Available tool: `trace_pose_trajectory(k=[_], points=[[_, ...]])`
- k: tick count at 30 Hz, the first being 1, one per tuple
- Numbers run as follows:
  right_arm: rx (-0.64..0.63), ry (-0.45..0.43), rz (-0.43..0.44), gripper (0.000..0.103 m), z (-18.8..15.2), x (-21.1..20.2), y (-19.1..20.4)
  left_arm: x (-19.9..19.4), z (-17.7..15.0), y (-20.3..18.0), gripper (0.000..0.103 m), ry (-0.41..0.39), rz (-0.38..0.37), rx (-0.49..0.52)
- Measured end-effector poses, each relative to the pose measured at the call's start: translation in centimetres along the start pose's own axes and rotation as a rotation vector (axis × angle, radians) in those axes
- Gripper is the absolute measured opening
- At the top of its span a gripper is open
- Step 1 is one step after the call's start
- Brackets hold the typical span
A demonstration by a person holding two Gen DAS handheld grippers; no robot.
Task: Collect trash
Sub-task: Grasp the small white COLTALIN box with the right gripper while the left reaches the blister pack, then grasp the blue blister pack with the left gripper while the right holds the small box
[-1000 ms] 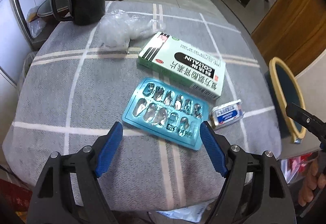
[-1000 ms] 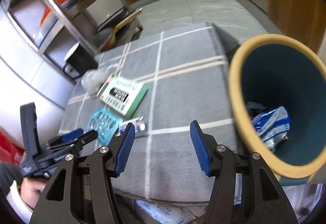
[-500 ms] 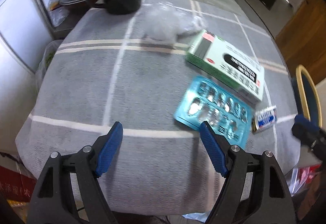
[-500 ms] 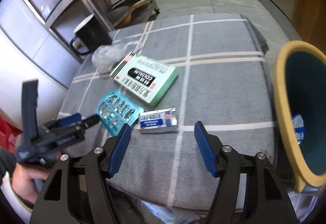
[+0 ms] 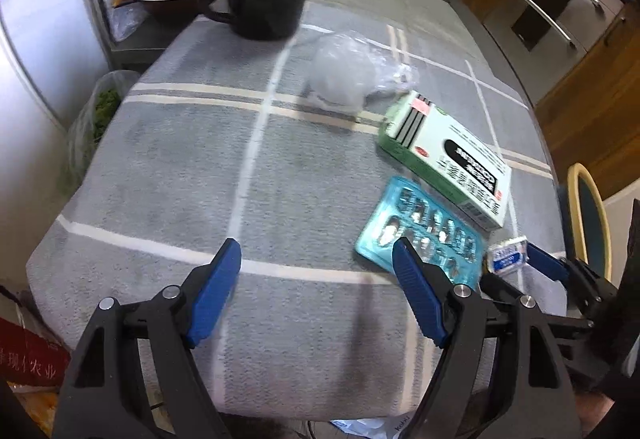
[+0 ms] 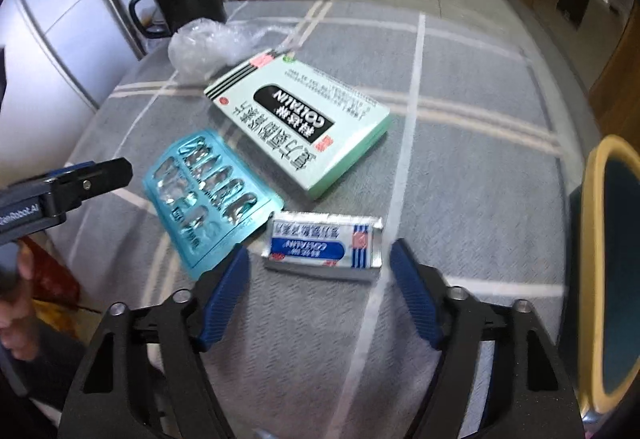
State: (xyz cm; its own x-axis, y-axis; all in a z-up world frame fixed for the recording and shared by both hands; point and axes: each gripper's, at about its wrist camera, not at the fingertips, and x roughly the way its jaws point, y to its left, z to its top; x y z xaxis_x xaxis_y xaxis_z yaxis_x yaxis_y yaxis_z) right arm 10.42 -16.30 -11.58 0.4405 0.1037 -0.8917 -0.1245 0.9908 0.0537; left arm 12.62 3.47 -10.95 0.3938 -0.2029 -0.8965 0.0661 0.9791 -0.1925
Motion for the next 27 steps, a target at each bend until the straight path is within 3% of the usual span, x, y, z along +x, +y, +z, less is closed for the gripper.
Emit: trace_pose_trajectory(k=[8,14,19,24,27], points=[[0.075,-0.024,0.009,0.06,-0.5,-1.4,-2.7,0.6,0.0,-3.3,0.083,-0.002,-0.062,0.109],[0.174,-0.058,0.015,0.06,-1.2,-3.5,-5.9,1.4,-0.3,-7.1,0.084,0.02,-0.114,0.299],[0.243,-0.079,0.025,0.06,-1.6,-4.9,-7.9,2.9,-0.9,-9.8,0.084,0.047,-0.038,0.485],[0.277,-0.091,0.039,0.06,-1.5,-5.3,-8.4,3.7,-1.8,-10.7,0.084,0.062,0.031,0.526],[0.281,-0.089,0.048,0.06,-1.5,-5.3,-8.4,3.5,-1.7,-10.4,0.08,0.047,0.027,0.513]])
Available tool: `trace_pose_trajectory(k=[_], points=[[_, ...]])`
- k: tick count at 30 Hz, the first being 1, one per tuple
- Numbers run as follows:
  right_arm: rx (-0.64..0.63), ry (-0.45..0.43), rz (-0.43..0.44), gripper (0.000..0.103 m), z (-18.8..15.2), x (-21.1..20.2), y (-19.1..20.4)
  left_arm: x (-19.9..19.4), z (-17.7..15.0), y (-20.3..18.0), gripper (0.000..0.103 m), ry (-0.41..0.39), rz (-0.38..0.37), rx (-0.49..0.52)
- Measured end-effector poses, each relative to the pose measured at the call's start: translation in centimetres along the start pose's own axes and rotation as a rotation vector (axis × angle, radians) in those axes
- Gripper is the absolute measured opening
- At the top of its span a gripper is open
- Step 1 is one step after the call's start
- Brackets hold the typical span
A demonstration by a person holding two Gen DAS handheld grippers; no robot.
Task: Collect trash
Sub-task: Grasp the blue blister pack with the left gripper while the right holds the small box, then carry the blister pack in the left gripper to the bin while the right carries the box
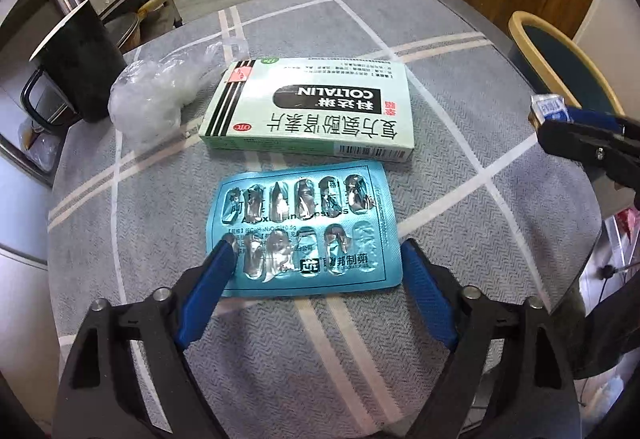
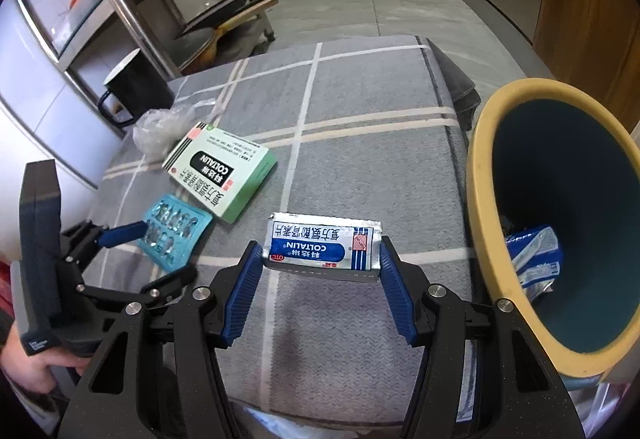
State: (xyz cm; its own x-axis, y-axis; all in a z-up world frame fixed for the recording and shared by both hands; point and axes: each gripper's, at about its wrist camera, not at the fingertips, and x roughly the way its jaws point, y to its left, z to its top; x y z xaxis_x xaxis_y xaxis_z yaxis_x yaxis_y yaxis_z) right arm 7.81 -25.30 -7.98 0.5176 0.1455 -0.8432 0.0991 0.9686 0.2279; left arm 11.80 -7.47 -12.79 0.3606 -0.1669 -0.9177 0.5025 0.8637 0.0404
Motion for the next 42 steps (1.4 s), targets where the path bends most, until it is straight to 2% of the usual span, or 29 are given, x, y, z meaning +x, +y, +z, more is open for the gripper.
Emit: trace_pose_trajectory(k=[8,14,21,26,33,42], points=[[0.012,-0.008,0.007,0.06,0.1,0.0,0.1,-1.7,-0.3,0.8,0.079,-0.05,0.006,-0.076],[0.021,-0.024,0.017,0.06,0.2,-0.6,-0.1,-3.7,0.1,1.6,0.079,-0.101,-0.07,-0.152],[0.025,-0.08,0.012,0.06,0.6,-3.4,-0.9,-4.8,1.5,1.3,0.079,-0.15,-0.17,-0.22],[0.044,-0.134,-0.017,0.06,0.5,-6.3,-2.9,-5.7,3.2,-0.8,0.079,-0.182,-0.224,-0.212],[0.145,-0.194,-0.085,0.06,-0.9,-10.6,-8.8,-6.3,5.5,-4.9,0.079,-0.201,-0.293,-0.164],[0.27,-0.223,-0.137,0.06,-3.6,-13.2,-14.9,-6.9,8.1,-11.5,0.079,-0.211,-0.37,-0.082]])
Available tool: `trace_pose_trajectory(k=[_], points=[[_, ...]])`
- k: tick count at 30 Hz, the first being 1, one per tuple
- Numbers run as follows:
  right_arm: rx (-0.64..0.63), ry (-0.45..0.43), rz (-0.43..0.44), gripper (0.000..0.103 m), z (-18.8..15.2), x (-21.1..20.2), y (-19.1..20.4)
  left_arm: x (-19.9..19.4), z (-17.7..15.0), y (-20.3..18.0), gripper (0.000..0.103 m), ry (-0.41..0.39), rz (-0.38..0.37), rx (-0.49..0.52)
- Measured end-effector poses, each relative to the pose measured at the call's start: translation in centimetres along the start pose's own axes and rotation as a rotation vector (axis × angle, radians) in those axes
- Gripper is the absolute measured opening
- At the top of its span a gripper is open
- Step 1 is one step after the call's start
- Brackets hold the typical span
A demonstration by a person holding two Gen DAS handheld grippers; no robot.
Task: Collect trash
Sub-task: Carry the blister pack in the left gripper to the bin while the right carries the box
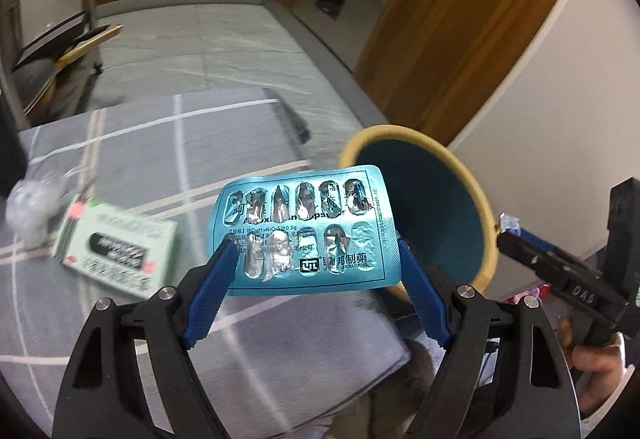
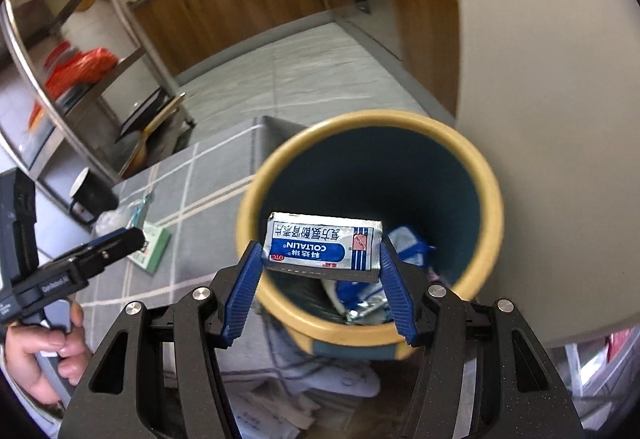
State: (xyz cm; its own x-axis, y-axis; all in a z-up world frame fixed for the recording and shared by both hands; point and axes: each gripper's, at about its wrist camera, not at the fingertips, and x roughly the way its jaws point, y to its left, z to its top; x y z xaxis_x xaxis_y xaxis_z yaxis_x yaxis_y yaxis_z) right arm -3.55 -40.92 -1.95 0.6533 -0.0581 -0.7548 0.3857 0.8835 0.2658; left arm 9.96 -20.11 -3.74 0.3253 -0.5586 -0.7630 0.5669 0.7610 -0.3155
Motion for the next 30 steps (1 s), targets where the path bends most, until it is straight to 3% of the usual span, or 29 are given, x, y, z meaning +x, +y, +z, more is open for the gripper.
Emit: trace_pose_trajectory(k=[8,16,24,30], points=[[0.037,-0.018,-0.013,0.06,-0.4,-1.1,-2.0,2.3,1.6,-4.4,0.079,0.01,-0.071,0.018],[0.082,-0.043,-0.023,0.06,-0.2,-1.7,-3.3,5.8,2.0,-8.0,0.079,0.067,-0.077,0.08],[0.144,-0.056,-0.03,0.06,0.1,-2.0,-5.5,7.5,1.9,-9.7,0.079,0.091,-0.13,0.127],[0.144,-0.042,-0.032,0.06,-0.2,-1.5,-5.6,7.8,1.8,-9.2,0.079,0.088,-0.121,0.105]])
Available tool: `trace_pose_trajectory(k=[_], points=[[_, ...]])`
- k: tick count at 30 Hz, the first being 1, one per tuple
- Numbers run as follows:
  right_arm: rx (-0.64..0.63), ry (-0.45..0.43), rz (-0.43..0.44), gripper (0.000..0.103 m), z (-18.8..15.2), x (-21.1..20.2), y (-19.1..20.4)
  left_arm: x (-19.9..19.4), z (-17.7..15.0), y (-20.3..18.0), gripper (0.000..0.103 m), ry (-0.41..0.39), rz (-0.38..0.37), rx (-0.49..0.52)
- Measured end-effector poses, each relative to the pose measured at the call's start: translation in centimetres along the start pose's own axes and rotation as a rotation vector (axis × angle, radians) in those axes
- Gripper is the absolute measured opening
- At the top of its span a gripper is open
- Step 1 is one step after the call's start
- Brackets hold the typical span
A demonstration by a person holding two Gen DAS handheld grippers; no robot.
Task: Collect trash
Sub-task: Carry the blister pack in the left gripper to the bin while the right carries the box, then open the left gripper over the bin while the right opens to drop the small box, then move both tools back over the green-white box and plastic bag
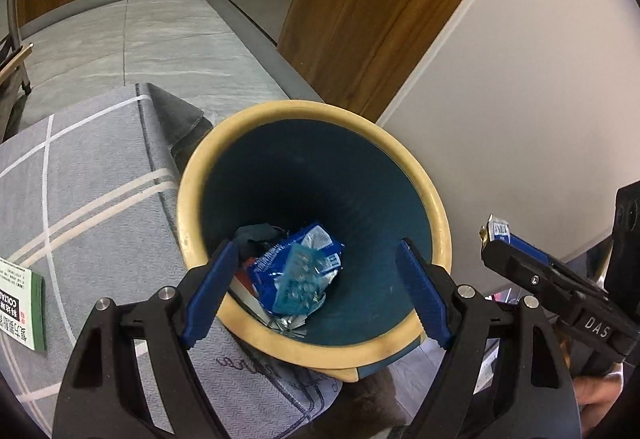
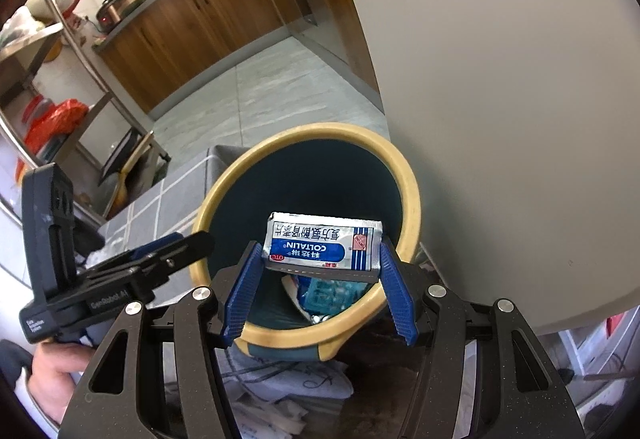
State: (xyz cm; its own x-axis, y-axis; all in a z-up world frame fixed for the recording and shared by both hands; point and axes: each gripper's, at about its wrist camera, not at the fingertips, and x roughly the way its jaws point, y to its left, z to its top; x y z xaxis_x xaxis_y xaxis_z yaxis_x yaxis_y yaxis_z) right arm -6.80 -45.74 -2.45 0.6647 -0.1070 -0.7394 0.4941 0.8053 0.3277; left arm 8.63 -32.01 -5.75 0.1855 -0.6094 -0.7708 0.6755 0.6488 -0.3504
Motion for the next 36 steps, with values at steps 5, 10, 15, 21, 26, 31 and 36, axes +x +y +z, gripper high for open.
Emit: trace_pose_trajectory(k=[5,10,15,21,26,31,36], points=[[-0.028,0.022,0.006,0.06,0.1,0.9,0.5,-0.6,-0.2,1.2,0.08,-0.008,0.038,-0.004],[-0.078,0.057,-0.015,0.063,-0.3,2.3,1.7,-1.7,-0.5,3.0,0.08,-0.022,0.083,-0.022],[-0.088,0.059,-0.008,0.073,-0.4,2.6,2.9,-3.1,-0.8,5.1,0.084,-0.043,0.117,-0.063],[-0.104,0.042,0.019,0.074,-0.2,2.5,4.5,-4.9,-2.0,7.7,0.085,-0.048,0.164,-0.086],[-0.134,0.037,0.053,0.075,-0.2,2.6,6.8,-7.0,-3.3,10.0,0.085,-0.056,0.205,-0.106],[-0.185,0.043,0.093,0.076,-0.3,3.0,9.9,-9.6,-4.5,12.5,0.085,-0.072,0.244,-0.132],[-0.227,0.059,0.13,0.076,-0.6,3.6,12.6,-12.0,-6.1,15.1,0.085,-0.078,0.284,-0.167]])
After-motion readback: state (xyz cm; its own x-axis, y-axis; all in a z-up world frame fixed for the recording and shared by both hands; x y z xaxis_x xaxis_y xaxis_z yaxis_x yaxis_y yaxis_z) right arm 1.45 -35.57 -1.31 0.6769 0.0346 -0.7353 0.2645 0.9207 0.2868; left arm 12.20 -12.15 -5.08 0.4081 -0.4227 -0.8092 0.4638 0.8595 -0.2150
